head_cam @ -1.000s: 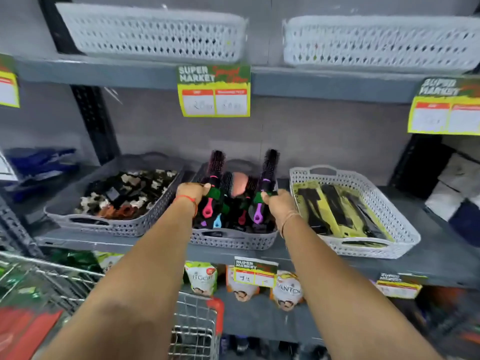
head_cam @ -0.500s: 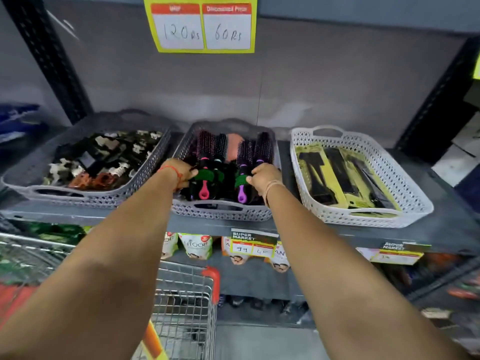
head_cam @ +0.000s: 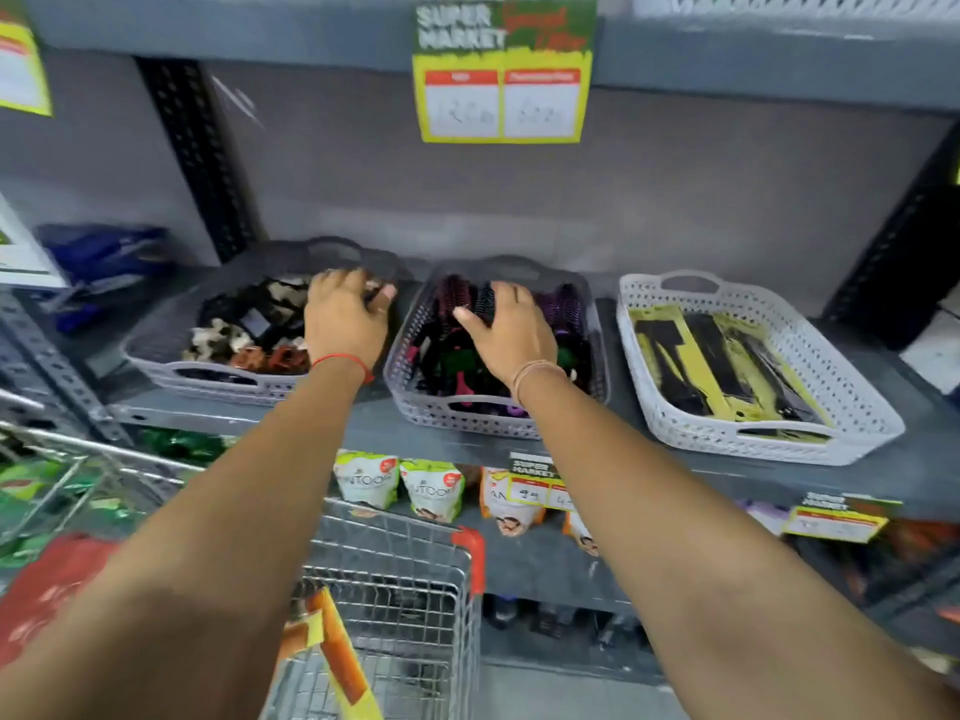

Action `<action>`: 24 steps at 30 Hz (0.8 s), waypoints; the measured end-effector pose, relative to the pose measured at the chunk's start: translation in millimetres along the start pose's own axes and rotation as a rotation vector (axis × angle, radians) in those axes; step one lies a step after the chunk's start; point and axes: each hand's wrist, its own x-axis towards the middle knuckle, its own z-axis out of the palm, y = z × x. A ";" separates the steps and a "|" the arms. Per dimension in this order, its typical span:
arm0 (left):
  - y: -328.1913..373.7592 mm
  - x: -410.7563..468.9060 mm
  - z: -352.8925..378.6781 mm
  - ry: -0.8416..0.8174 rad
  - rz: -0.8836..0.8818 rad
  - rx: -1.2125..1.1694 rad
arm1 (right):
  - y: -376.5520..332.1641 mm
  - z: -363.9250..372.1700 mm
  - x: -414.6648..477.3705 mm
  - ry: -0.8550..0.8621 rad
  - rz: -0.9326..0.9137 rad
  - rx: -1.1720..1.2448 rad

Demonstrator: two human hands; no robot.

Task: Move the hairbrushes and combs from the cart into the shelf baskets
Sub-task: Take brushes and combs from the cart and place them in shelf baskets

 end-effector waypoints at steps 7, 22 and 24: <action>-138.2 -80.6 -70.7 0.209 -0.554 -0.230 | -131.6 73.5 -54.3 -0.527 -0.097 0.552; -290.6 -299.7 24.4 -0.072 -1.661 -0.279 | -59.8 349.5 -141.3 -1.544 -0.097 -0.040; -293.4 -312.3 47.6 -0.080 -1.686 -0.221 | -39.7 377.8 -150.3 -1.587 -0.205 -0.096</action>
